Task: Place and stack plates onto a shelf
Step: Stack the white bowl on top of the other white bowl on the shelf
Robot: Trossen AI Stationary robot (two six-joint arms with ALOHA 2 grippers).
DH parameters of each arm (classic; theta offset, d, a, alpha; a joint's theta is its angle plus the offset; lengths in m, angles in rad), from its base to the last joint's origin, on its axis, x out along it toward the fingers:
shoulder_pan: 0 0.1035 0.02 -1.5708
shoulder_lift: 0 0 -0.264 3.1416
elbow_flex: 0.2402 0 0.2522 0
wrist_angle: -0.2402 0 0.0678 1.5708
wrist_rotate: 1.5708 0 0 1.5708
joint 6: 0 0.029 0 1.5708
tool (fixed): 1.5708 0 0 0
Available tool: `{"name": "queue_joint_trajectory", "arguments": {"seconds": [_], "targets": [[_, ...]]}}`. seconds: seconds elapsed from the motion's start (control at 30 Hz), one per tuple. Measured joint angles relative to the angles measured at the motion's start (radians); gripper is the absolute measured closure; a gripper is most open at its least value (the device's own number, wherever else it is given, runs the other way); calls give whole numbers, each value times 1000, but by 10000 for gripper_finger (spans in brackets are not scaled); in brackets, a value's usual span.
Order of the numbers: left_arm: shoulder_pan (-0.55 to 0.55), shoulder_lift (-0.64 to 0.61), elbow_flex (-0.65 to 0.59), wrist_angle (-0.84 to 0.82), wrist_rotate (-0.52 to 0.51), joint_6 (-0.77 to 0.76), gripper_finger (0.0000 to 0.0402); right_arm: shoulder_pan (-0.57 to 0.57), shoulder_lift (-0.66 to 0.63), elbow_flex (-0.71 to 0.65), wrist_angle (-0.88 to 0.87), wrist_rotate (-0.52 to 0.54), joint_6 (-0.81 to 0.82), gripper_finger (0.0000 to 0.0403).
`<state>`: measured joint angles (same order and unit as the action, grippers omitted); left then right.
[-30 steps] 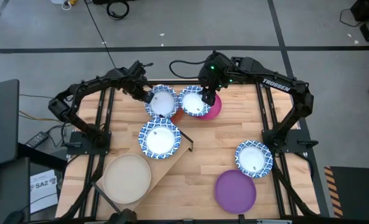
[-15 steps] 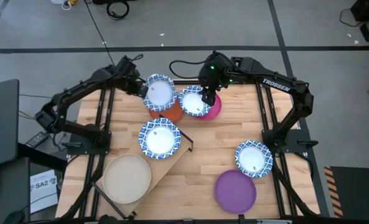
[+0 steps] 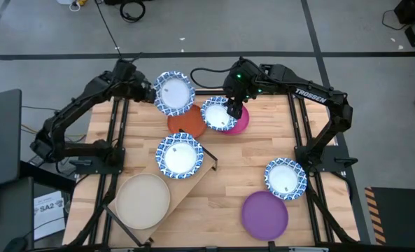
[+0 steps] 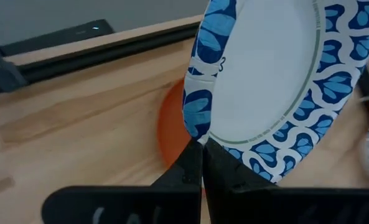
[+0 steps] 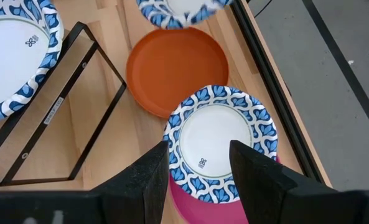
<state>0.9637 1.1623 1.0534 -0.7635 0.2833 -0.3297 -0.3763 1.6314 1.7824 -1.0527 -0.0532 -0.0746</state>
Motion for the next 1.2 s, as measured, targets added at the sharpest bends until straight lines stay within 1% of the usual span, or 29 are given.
{"name": "queue_joint_trajectory", "arguments": {"seconds": [0.1,0.2,0.4,0.53,0.67,0.73,0.93,1.07,1.2], "targets": [[18,-25,6,-13,65,-8,398,0,0,0,0,0,0,228],[28,-33,40,-56,131,-27,398,0,0,0,0,0,0,228],[6,-33,180,-211,241,-22,398,0,0,0,0,0,0,228],[-43,-33,277,-355,261,-21,398,0,0,0,0,0,0,228],[-112,-33,348,-475,261,-29,399,0,0,0,0,0,0,228],[-154,-33,369,-510,261,-52,399,0,0,0,0,0,0,228],[-302,-33,377,-555,261,-139,399,0,0,0,0,0,0,228],[-410,-31,377,-557,260,-216,399,0,0,0,0,0,0,228],[-510,-31,377,-557,230,-301,399,0,0,0,0,0,0,228]]}}
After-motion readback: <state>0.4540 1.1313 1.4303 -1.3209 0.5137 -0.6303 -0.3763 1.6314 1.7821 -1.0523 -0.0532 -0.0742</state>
